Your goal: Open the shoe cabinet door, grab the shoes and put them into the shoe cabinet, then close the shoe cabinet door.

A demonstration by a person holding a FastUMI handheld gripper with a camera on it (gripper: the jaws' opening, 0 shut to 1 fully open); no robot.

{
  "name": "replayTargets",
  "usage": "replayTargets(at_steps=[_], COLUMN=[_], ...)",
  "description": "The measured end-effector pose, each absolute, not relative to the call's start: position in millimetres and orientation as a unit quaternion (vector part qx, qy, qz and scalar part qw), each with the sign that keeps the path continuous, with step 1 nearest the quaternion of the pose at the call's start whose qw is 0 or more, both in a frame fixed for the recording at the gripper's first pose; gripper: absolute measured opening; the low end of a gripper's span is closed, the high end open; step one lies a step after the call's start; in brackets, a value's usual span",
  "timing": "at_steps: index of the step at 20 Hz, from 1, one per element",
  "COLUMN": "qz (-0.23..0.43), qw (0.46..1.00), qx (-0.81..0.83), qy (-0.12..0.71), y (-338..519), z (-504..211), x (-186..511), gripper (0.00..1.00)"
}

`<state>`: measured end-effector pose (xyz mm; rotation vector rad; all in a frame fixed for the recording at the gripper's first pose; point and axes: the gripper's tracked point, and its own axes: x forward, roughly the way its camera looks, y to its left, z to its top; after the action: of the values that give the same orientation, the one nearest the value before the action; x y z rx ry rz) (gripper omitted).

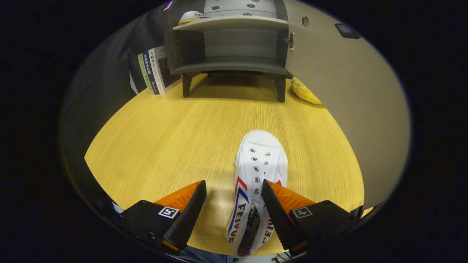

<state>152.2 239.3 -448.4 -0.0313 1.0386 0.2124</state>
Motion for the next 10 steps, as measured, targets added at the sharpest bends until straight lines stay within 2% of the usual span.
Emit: replayTargets(at_steps=[4, 8, 9, 10], qz=[0.085, 0.066, 0.066, 0.064], qw=[0.86, 0.86, 0.857, 0.858], qx=[-0.057, -0.119, -0.122, -0.116], qy=[0.5, 0.492, 0.496, 0.496], y=[232, 224, 223, 224], z=[-455, -457, -457, -456], x=[154, 156, 155, 156], gripper=[0.89, 0.51, 0.46, 0.46])
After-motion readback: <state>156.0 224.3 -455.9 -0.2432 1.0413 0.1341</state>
